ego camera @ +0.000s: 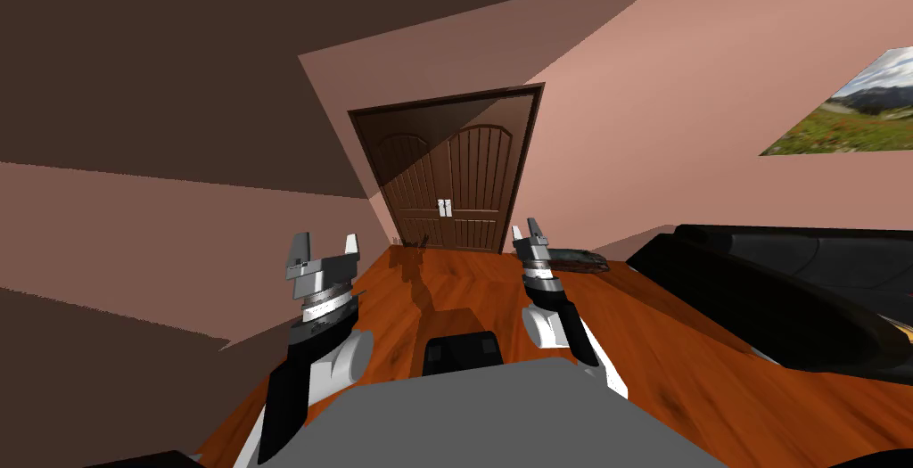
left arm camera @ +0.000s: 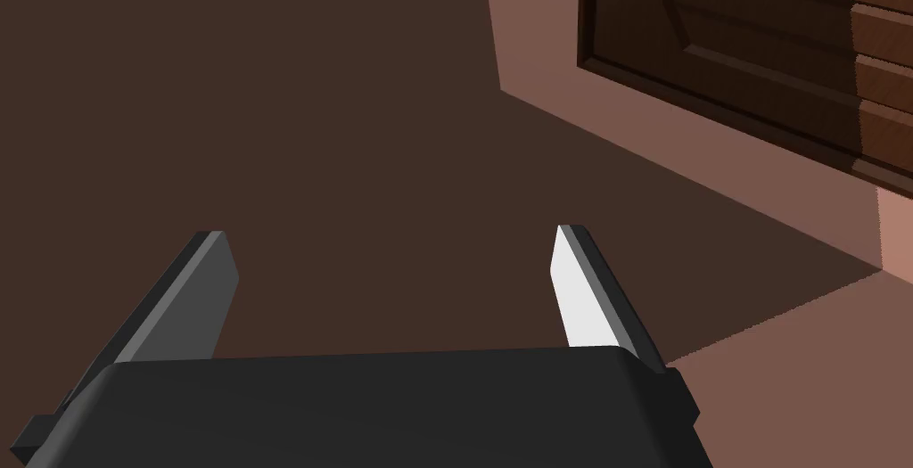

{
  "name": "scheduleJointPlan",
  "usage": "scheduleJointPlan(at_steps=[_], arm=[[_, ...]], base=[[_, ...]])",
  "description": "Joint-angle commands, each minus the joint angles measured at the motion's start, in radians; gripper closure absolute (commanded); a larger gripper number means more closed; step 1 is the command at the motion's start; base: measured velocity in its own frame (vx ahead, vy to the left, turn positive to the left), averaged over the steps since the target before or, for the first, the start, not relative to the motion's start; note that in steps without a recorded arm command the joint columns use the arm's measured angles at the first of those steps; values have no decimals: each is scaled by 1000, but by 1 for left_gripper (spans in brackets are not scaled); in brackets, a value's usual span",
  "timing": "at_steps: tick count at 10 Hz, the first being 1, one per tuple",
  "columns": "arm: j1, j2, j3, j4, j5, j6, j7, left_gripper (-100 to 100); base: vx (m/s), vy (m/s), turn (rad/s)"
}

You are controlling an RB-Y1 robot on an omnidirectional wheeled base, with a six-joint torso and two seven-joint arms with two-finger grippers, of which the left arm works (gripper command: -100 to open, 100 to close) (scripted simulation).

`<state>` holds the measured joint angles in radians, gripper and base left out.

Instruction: Pull the door open

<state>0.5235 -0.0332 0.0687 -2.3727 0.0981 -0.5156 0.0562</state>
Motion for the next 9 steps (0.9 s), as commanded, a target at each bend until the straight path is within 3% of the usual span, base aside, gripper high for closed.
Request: scheduleJointPlan(at_steps=[1,9], arm=[[-14,17,1,34,0,6,3,-100],[-75,73,7,183,1,33,14,-100]], base=[[111,-21,-73],[119,14,-56]])
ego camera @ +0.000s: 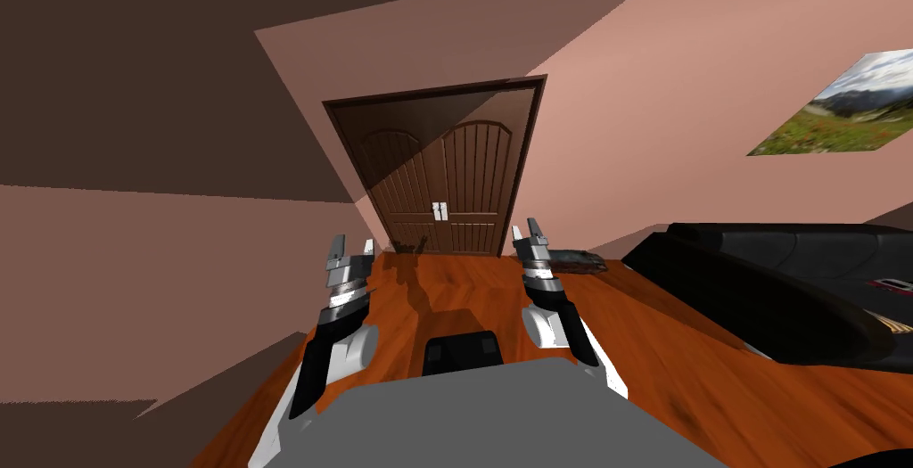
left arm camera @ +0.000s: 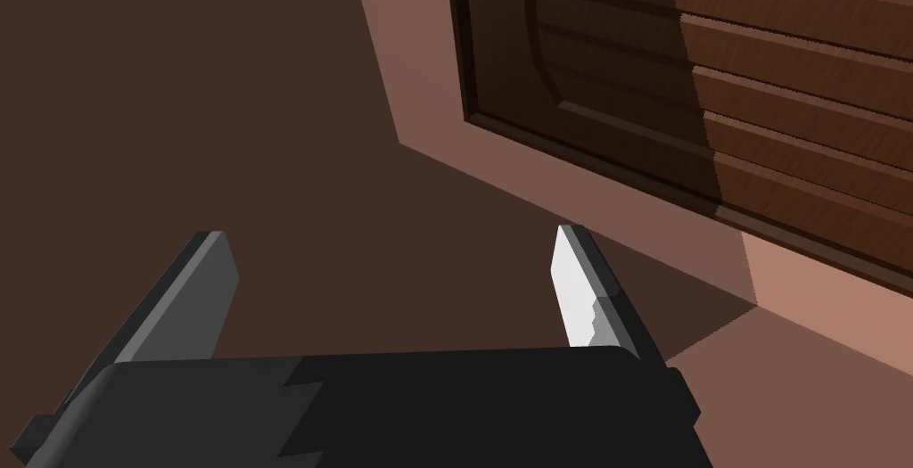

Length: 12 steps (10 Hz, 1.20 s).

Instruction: Pull the door open

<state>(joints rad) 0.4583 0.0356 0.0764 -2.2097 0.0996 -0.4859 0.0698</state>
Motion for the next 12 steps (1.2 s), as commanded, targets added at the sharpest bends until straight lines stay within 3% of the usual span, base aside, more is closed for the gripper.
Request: scheduleJointPlan(at_steps=[1,12], arm=[[-17,10,0,37,-1,7,2,-100],[-105,67,8,248,0,45,18,-100]], base=[[127,17,-63],[99,12,-56]])
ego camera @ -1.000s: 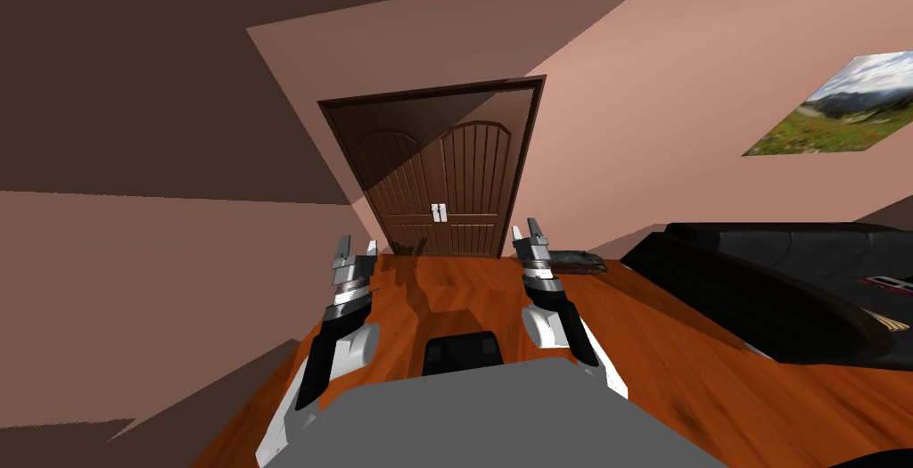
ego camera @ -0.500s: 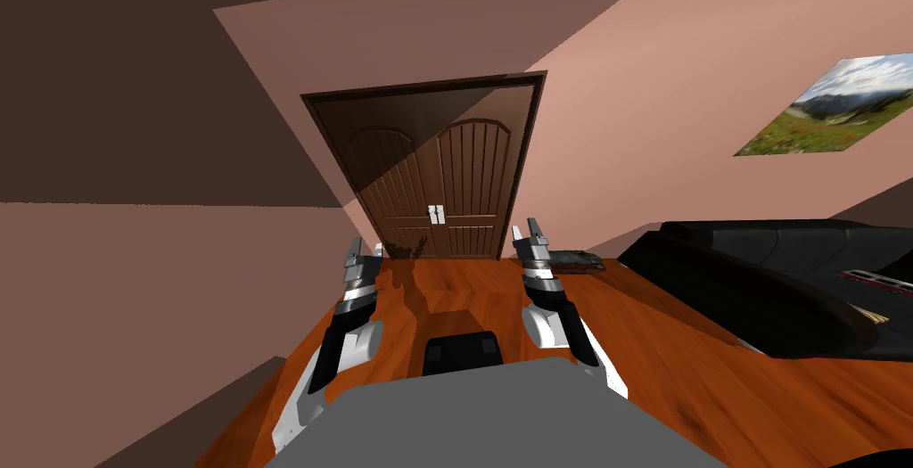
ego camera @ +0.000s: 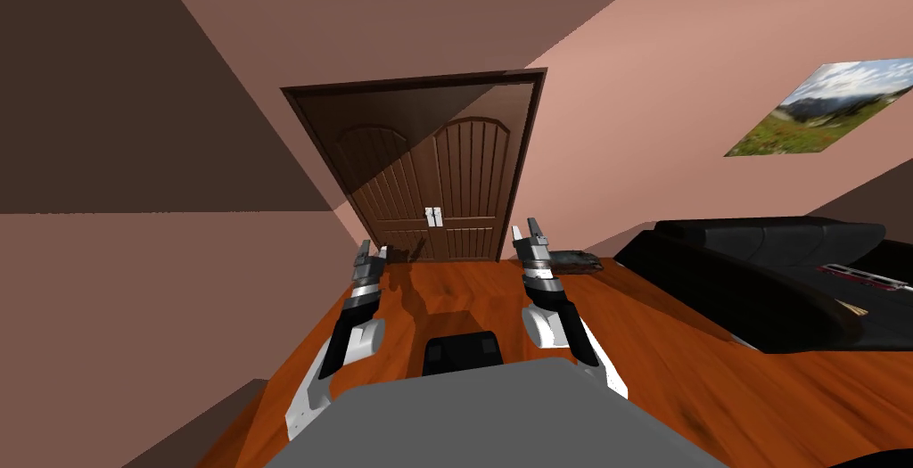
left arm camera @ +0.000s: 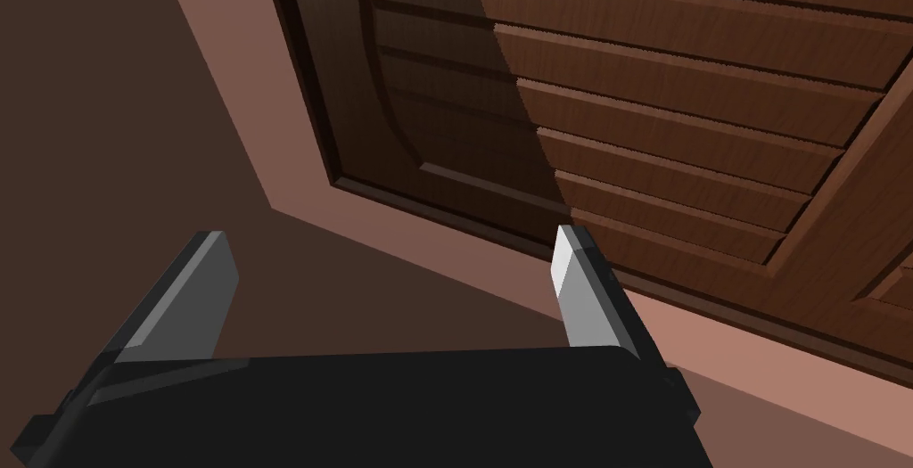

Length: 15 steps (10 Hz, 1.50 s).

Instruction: Pull the door open

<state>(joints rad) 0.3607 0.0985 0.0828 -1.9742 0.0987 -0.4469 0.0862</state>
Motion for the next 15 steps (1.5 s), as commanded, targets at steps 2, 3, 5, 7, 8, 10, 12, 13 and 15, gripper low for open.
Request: scheduleJointPlan(at_steps=[2,3,5,7,8,10,12,13,15], arm=[[-24,14,3,54,1,14,5,-100],[-33,19,4,75,1,18,6,-100],[-51,28,5,118,1,25,9,-100],[-69,37,7,160,1,33,13,-100],[-78,42,8,182,1,37,14,-100],[-96,51,9,224,1,45,18,-100],[-114,59,10,266,1,53,21,-100],[-123,63,11,287,1,56,22,-100],[-140,71,12,328,1,64,26,-100]], base=[[106,30,-64],[94,18,-61],[95,12,-66],[105,20,-64],[99,23,-66],[86,18,-67],[97,30,-63],[97,11,-59],[92,27,-67]])
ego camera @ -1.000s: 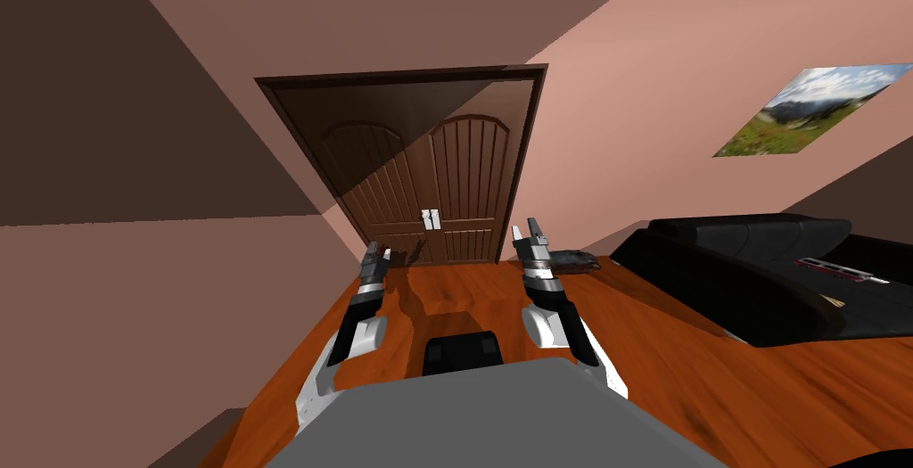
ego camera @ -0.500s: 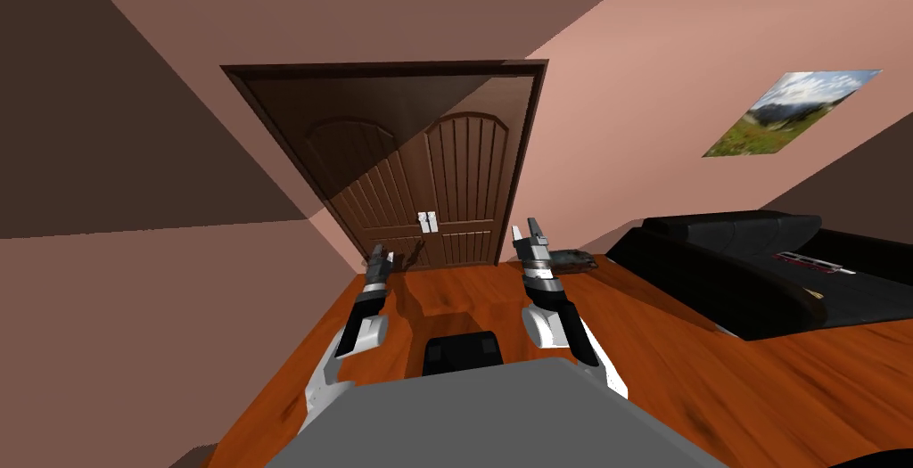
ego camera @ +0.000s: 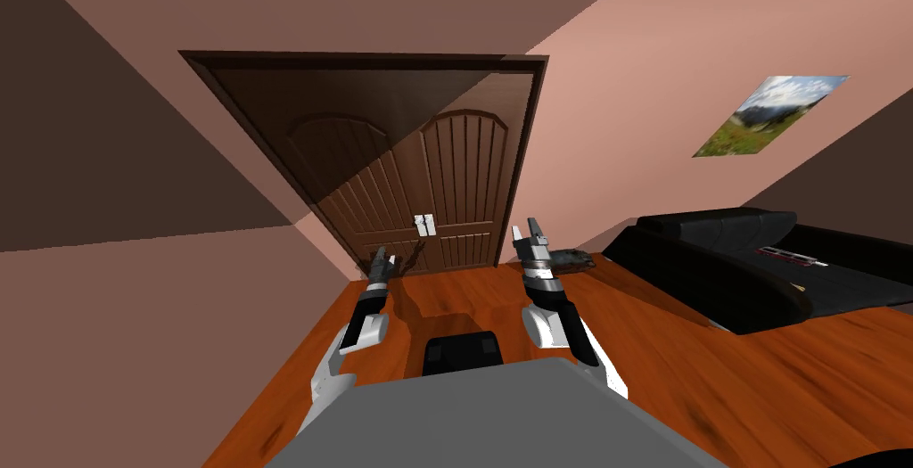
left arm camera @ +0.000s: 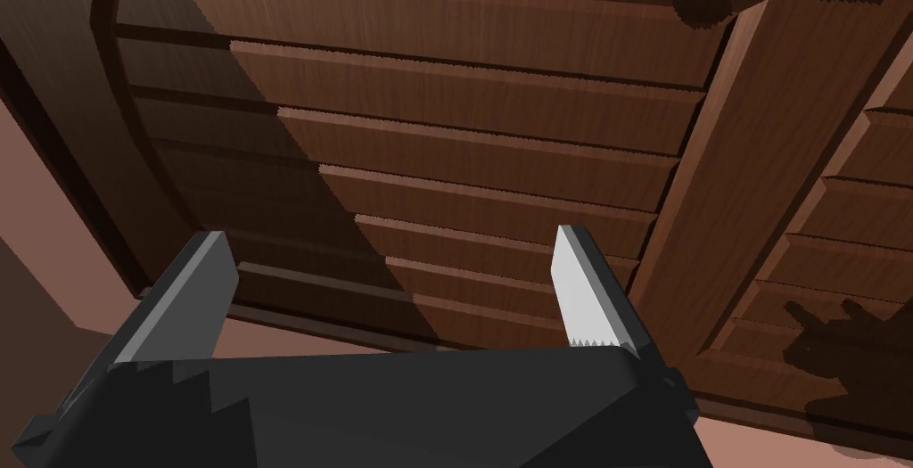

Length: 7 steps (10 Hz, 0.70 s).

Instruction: Pull the door open

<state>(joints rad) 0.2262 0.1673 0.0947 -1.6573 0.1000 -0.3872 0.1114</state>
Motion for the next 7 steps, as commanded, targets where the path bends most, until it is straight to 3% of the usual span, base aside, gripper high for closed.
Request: scheduleJointPlan(at_steps=[1,7], arm=[[-15,6,1,32,0,8,2,-100],[-71,30,5,164,0,32,12,-100]], base=[[102,24,-63],[111,25,-68]])
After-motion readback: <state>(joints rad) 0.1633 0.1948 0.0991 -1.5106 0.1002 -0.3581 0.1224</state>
